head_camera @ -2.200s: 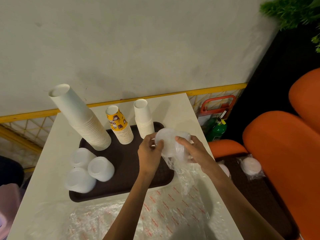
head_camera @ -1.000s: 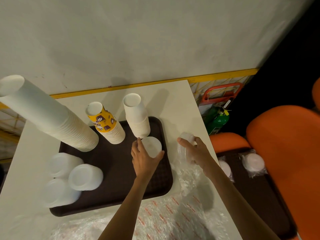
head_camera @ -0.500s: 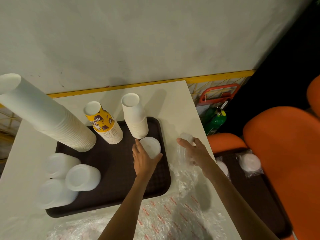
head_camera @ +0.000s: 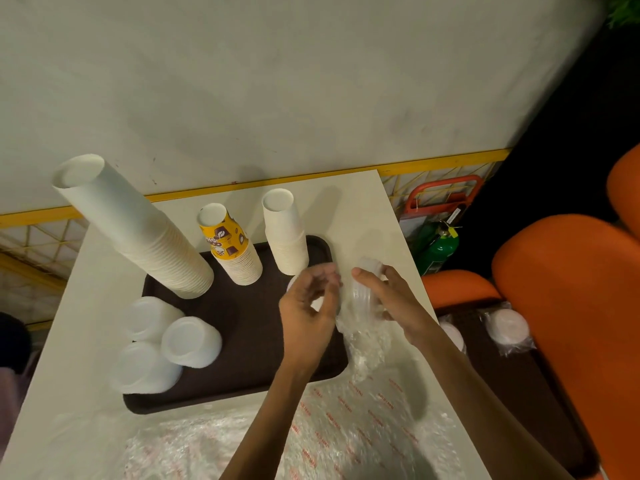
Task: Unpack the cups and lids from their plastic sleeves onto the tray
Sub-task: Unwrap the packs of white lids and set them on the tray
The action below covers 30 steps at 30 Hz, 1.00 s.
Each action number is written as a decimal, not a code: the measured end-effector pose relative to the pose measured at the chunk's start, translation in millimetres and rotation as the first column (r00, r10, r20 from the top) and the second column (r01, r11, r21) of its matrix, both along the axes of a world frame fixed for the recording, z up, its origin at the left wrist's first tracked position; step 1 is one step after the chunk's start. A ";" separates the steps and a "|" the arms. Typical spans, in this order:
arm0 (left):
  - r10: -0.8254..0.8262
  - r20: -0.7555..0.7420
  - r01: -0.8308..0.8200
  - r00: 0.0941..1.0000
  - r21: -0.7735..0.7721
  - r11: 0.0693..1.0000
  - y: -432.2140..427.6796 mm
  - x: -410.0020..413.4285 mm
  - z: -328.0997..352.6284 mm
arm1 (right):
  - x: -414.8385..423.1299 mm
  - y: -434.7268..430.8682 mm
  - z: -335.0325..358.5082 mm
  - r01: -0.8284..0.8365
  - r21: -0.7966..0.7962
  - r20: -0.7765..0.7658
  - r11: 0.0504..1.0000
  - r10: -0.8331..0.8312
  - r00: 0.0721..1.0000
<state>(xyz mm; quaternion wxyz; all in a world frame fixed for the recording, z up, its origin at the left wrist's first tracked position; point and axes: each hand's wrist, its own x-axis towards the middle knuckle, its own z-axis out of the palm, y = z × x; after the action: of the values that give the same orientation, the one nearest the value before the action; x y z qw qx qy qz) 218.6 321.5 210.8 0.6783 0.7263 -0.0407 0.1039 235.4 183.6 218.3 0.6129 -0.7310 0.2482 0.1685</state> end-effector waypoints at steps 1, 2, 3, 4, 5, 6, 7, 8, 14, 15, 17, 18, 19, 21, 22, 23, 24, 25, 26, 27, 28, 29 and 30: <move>-0.033 -0.009 0.033 0.999 0.041 0.999 -0.9 -5.1 1.0 | -2.9 1.7 2.7 -0.002 0.001 0.017 1.000 0.002 1.000; -0.052 -0.037 0.055 0.998 0.074 0.996 -1.9 -8.5 -0.3 | -4.1 3.0 4.5 -0.003 0.000 0.025 1.000 0.003 1.000; -0.065 -0.076 0.072 0.995 0.098 0.993 -2.7 -11.8 -1.8 | -4.9 4.3 6.2 -0.003 -0.004 0.024 1.000 0.003 1.000; -0.078 -0.113 0.091 0.990 0.120 0.989 -3.3 -15.4 -2.5 | -5.8 6.0 7.5 -0.002 -0.015 0.016 1.000 0.003 1.000; -0.092 -0.140 0.111 0.986 0.140 0.984 -4.2 -18.8 -2.4 | -6.8 7.3 8.1 -0.004 -0.028 0.010 1.000 0.004 1.000; -0.105 -0.157 0.130 0.982 0.158 0.979 -5.1 -22.4 -1.0 | -8.2 8.5 8.3 -0.007 -0.045 0.006 0.999 0.007 1.000; -0.111 -0.172 0.141 0.979 0.168 0.976 -6.7 -24.0 -0.8 | -8.0 9.5 7.2 -0.009 -0.062 0.003 0.998 0.009 1.000; -0.109 -0.181 0.141 0.977 0.173 0.975 -8.2 -25.8 0.4 | -8.8 10.3 7.4 -0.009 -0.076 -0.003 0.997 0.008 1.000; -0.013 -0.166 0.049 0.986 0.211 0.976 -8.3 -28.3 5.2 | -14.5 10.4 13.3 -0.014 -0.081 0.020 0.997 0.016 1.000; 0.003 -0.164 0.033 0.986 0.215 0.976 -7.7 -27.8 5.2 | -15.0 9.1 13.1 -0.013 -0.068 0.031 0.998 0.015 0.999; 0.034 -0.183 0.007 0.983 0.222 0.975 -6.9 -27.2 4.8 | -16.4 6.3 12.6 -0.008 -0.038 0.050 0.999 0.010 0.999; 0.047 -0.199 -0.002 0.979 0.221 0.975 -6.4 -26.6 4.3 | -17.2 5.5 12.7 -0.001 -0.026 0.059 1.000 0.002 0.998; 0.057 -0.213 -0.009 0.975 0.216 0.976 -5.8 -26.1 3.5 | -18.1 4.4 12.4 0.007 -0.020 0.069 1.000 -0.006 0.998; 0.067 -0.225 -0.019 0.972 0.210 0.978 -4.7 -24.9 2.2 | -19.7 2.5 10.5 0.013 -0.037 0.090 0.999 -0.009 0.996; 0.072 -0.234 -0.023 0.970 0.205 0.979 -4.3 -24.1 1.2 | -20.5 1.9 9.7 0.012 -0.049 0.107 0.999 -0.007 0.994; 0.077 -0.249 -0.029 0.966 0.194 0.981 -3.9 -23.1 0.6 | -20.9 1.3 8.6 0.013 -0.056 0.130 0.998 -0.006 0.992; 0.085 -0.268 -0.038 0.960 0.176 0.984 -3.3 -21.6 -0.7 | -21.1 0.7 7.5 0.016 -0.059 0.153 0.998 -0.007 0.988; 0.090 -0.291 -0.047 0.953 0.152 0.987 -2.5 -20.0 -1.9 | -21.2 0.1 6.1 0.019 -0.058 0.171 0.998 -0.009 0.985; 0.092 -0.315 -0.056 0.945 0.121 0.991 -1.3 -18.5 -3.1 | -21.5 -0.5 4.9 0.020 -0.055 0.187 0.998 -0.010 0.982; 0.088 -0.344 -0.063 0.935 0.082 0.995 -0.1 -17.2 -3.9 | -21.6 -1.2 3.6 0.021 -0.049 0.200 0.999 -0.011 0.980; 0.077 -0.377 -0.069 0.923 0.035 0.997 1.5 -15.9 -4.5 | -21.8 -1.6 2.1 0.024 -0.041 0.213 0.999 -0.015 0.977; 0.061 -0.409 -0.073 0.910 -0.013 0.997 3.0 -14.6 -4.5 | -21.7 -2.3 0.5 0.030 -0.036 0.225 0.999 -0.021 0.974; 0.042 -0.438 -0.078 0.898 -0.064 0.995 4.4 -13.3 -4.3 | -21.3 -3.1 -1.3 0.041 -0.032 0.236 0.999 -0.033 0.971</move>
<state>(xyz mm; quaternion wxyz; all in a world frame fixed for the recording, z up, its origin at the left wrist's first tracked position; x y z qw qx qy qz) 205.4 325.9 206.6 0.6952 0.7041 0.1389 -0.0389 214.1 180.5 217.0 0.6276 -0.7522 0.1903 0.0646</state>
